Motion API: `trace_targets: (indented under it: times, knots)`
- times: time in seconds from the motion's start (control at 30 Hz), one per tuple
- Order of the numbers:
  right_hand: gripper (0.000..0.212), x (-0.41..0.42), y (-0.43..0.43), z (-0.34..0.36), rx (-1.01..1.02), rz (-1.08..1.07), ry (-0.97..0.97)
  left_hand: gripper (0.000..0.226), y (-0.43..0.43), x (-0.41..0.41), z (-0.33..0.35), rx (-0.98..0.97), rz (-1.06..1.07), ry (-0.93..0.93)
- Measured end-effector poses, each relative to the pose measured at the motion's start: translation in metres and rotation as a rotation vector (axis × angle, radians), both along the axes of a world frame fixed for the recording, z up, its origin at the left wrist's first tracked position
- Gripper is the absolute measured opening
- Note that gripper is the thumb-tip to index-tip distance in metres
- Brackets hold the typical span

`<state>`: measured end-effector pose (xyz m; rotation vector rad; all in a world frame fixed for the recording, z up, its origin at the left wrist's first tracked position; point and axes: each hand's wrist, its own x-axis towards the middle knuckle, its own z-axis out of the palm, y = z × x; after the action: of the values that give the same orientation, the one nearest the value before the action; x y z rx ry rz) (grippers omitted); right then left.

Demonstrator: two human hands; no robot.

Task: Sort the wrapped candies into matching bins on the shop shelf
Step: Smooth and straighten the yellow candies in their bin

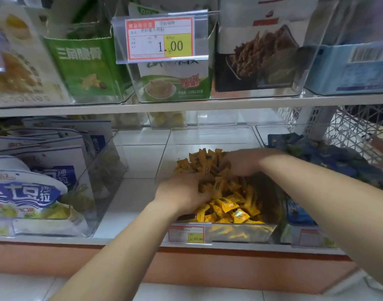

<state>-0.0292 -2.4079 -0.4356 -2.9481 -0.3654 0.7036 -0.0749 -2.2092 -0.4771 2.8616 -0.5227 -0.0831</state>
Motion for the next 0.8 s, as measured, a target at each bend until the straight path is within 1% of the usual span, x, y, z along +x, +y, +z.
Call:
trace_targets:
  times: [0.07,0.1,0.13,0.2,0.23,0.27,0.3,0.33,0.37,0.43,0.47,0.5,0.57,0.63,0.8]
  knots:
    - [0.046,0.006,0.002,-0.003,-0.034,-0.014,0.012,0.046,0.002,0.0,-0.002,0.0,0.028,-0.048]
    - [0.045,0.01,0.003,-0.005,-0.034,-0.037,0.049,0.044,0.002,0.0,-0.003,-0.016,0.031,-0.04]
    - [0.049,0.012,0.005,-0.006,-0.031,-0.066,0.094,0.044,0.001,-0.001,-0.004,-0.045,0.035,-0.017]
    - [0.071,0.014,0.007,-0.008,0.003,-0.149,0.164,0.045,0.001,-0.003,-0.007,-0.105,0.044,0.022]
    - [0.078,0.014,0.008,-0.009,0.062,-0.2,0.187,0.046,0.001,-0.003,-0.008,-0.126,0.05,0.027]
    - [0.079,0.015,0.008,-0.011,0.148,-0.252,0.207,0.047,0.002,-0.004,-0.009,-0.142,0.056,0.032]
    - [0.074,0.016,0.009,-0.012,0.228,-0.294,0.23,0.047,0.002,-0.004,-0.01,-0.156,0.061,0.039]
    - [0.067,0.016,0.01,-0.013,0.272,-0.319,0.251,0.048,0.001,-0.004,-0.012,-0.166,0.063,0.049]
    - [0.064,0.016,0.01,-0.014,0.297,-0.333,0.277,0.048,0.001,-0.005,-0.012,-0.176,0.064,0.058]
    - [0.067,0.014,0.013,-0.017,0.347,-0.378,0.329,0.05,0.001,-0.005,-0.013,-0.198,0.072,0.075]
    - [0.065,0.012,0.014,-0.018,0.37,-0.383,0.341,0.051,0.001,-0.005,-0.013,-0.208,0.08,0.08]
    - [0.06,0.01,0.016,-0.019,0.377,-0.374,0.331,0.051,0.001,-0.005,-0.013,-0.216,0.086,0.083]
    - [0.051,0.006,0.017,-0.019,0.374,-0.357,0.253,0.051,0.002,-0.006,-0.012,-0.237,0.097,0.087]
    - [0.048,0.003,0.015,-0.015,0.432,-0.37,0.191,0.05,0.002,-0.007,-0.012,-0.268,0.105,0.082]
    - [0.041,0.003,0.004,-0.006,0.932,-0.501,0.201,0.055,0.003,-0.007,-0.011,-0.325,0.128,0.084]
